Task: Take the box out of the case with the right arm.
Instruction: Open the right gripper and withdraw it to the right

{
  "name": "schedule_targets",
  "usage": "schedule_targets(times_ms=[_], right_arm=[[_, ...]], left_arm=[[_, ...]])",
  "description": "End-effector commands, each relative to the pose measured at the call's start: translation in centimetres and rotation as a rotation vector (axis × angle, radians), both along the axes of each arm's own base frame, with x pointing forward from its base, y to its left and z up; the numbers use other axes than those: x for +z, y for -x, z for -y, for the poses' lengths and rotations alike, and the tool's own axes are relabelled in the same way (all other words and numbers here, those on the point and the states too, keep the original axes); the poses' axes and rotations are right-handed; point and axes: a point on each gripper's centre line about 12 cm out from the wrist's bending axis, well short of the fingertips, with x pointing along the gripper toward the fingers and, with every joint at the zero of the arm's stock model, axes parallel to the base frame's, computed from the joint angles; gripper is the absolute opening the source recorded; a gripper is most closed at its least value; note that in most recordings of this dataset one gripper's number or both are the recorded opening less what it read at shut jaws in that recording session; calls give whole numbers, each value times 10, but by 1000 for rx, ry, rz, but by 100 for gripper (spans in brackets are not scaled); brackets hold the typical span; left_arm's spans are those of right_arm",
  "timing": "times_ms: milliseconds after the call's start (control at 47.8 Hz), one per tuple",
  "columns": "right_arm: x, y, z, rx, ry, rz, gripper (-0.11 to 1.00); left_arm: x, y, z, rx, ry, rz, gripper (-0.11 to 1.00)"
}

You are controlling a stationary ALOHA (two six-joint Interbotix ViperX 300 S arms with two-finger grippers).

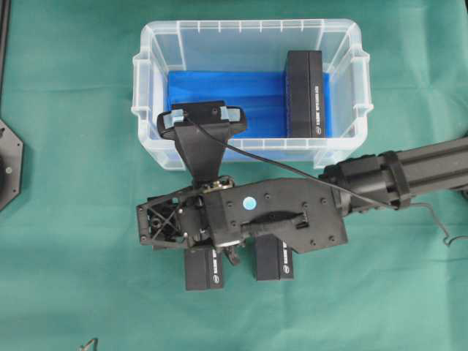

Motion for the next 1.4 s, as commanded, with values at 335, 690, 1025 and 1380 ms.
schedule_targets(times_ms=[335,690,1025,1380], right_arm=[[51,65,-3,23,2,-12,88],[48,161,-2,-5,-13,-32,88],[42,256,2,-10,-30,-37,88],[39,292,9,-13,-35,-37,88]], left_arm=[[8,-2,0,1,2,23,0],[8,-2,0,-4,-2,23,0],[8,-2,0,-4,-2,25,0],[8,-1,-1,-4,-4,26,0]])
